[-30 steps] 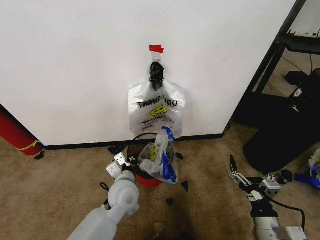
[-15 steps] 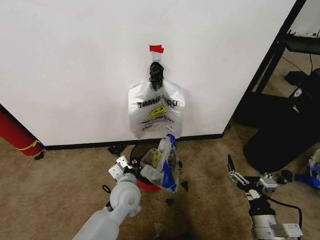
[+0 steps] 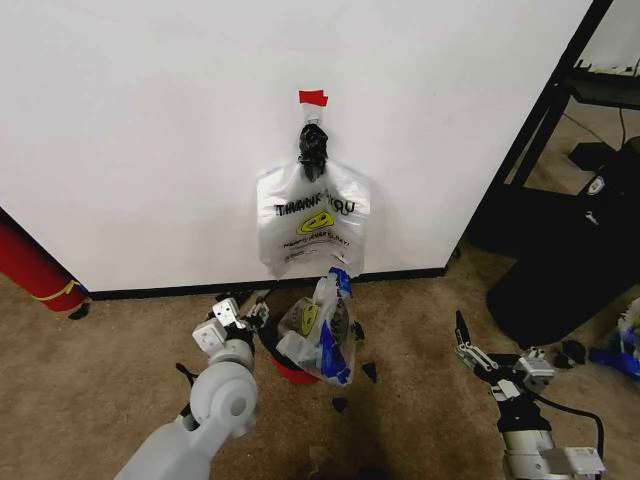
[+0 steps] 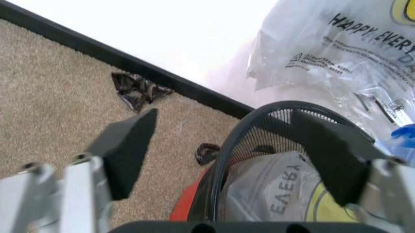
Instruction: Pick up the garbage bag from the wall and place it over the trash bin.
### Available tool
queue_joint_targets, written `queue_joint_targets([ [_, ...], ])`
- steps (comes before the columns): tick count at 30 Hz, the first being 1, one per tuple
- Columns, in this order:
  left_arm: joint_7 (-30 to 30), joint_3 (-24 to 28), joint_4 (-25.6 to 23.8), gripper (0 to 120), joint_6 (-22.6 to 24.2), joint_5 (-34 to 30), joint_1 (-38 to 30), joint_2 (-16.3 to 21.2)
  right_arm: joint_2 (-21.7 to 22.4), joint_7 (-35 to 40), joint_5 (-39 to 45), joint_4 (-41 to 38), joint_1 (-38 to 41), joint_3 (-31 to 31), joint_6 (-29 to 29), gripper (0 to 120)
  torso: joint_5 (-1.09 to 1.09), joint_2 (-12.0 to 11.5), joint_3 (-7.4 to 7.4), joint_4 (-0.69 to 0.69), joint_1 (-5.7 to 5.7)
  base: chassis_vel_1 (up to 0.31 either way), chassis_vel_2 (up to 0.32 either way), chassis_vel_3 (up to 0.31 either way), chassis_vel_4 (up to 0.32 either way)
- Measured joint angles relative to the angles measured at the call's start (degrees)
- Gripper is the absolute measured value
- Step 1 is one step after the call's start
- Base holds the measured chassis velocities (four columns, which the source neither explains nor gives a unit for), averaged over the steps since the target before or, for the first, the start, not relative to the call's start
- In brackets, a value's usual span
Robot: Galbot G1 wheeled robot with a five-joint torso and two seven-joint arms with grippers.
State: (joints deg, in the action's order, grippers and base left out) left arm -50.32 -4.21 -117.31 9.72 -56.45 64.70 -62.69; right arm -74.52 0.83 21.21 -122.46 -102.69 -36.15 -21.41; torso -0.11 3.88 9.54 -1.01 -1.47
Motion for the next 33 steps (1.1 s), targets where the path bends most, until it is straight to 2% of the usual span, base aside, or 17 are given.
queue_joint_targets([
  [2, 0.0, 0.0, 0.0, 97, 0.0, 0.0, 0.0, 0.0, 0.0, 0.0, 0.0, 0.0, 0.0, 0.0, 0.0, 100, -0.01, 0.0, 0.00, 0.00, 0.00, 0.000, 0.000, 0.000, 0.000],
  [5, 2.5, 0.4, -0.3, 99, 1.3, 1.4, -0.2, 0.3, -0.1, 0.0, 0.0, 0.2, 0.1, 0.0, 0.0, 100, -0.03, 0.0, 0.00, 0.04, 0.00, 0.000, 0.000, 0.000, 0.000],
  [6, 9.4, 3.4, -2.8, 100, 3.9, 3.9, -1.8, 1.8, -0.3, 0.1, -0.1, 0.9, 0.4, 0.0, 0.0, 100, -0.04, 0.0, 0.01, 0.11, -0.01, 0.000, 0.000, 0.000, 0.000],
  [8, 14.6, 7.5, -5.4, 100, 5.8, 4.6, -5.3, 5.4, -0.7, 0.2, -0.1, 1.5, 0.7, 0.0, 0.0, 100, -0.02, 0.0, 0.00, -0.06, 0.00, 0.000, 0.000, 0.000, 0.000],
  [9, 16.5, 9.8, -6.3, 100, 6.4, 4.1, -8.8, 9.1, -0.9, 0.4, -0.1, 1.8, 0.9, 0.0, 0.0, 100, 0.06, 0.0, 0.00, -0.08, 0.00, 0.000, 0.000, 0.000, 0.000],
  [13, 17.9, 11.4, -7.5, 100, 6.5, 2.7, -12.1, 11.9, -1.0, 0.4, -0.1, 2.1, 1.3, 0.0, 0.0, 100, -0.02, 0.0, 0.00, -0.01, -0.01, 0.000, 0.000, 0.000, 0.000],
  [14, 18.3, 11.9, -7.7, 100, 6.5, 2.1, -13.1, 12.7, -1.0, 0.5, -0.1, 2.2, 1.4, 0.0, 0.1, 100, -0.01, 0.0, 0.01, 0.06, -0.01, 0.000, 0.000, 0.000, 0.000],
  [18, 18.8, 14.8, -8.3, 100, 7.4, -0.1, -16.8, 14.5, -1.0, 0.6, -0.2, 2.2, 1.6, 0.0, 0.3, 100, -0.01, 0.0, 0.01, 0.01, -0.01, 0.000, 0.000, 0.000, 0.000],
  [20, 18.8, 18.2, -8.4, 100, 9.1, -0.9, -19.9, 15.2, -1.0, 0.7, -0.3, 2.1, 1.4, -0.2, 0.3, 100, -0.01, 0.0, 0.00, 0.00, -0.01, 0.000, 0.000, 0.000, 0.000],
  [25, 16.0, 27.5, -6.3, 100, 15.8, -2.9, -27.8, 14.8, -1.0, 0.7, -0.1, 2.2, 0.5, -0.9, -0.2, 100, 0.00, 0.0, 0.00, -0.01, -0.01, 0.000, 0.000, 0.000, 0.000],
  [30, 15.0, 30.3, -2.8, 98, 16.8, -2.5, -30.7, 14.2, -1.1, 0.6, 0.4, 2.2, 0.2, -1.3, -0.6, 100, 0.00, 0.0, 0.00, 0.00, -0.01, 0.000, 0.000, 0.000, 0.000],
  [33, 14.3, 30.7, -1.5, 86, 16.3, -2.5, -31.0, 14.3, -1.1, 0.6, 0.7, 2.2, 0.3, -1.4, -0.7, 100, -0.01, 0.0, 0.00, 0.01, -0.01, 0.000, 0.000, 0.000, 0.000],
])
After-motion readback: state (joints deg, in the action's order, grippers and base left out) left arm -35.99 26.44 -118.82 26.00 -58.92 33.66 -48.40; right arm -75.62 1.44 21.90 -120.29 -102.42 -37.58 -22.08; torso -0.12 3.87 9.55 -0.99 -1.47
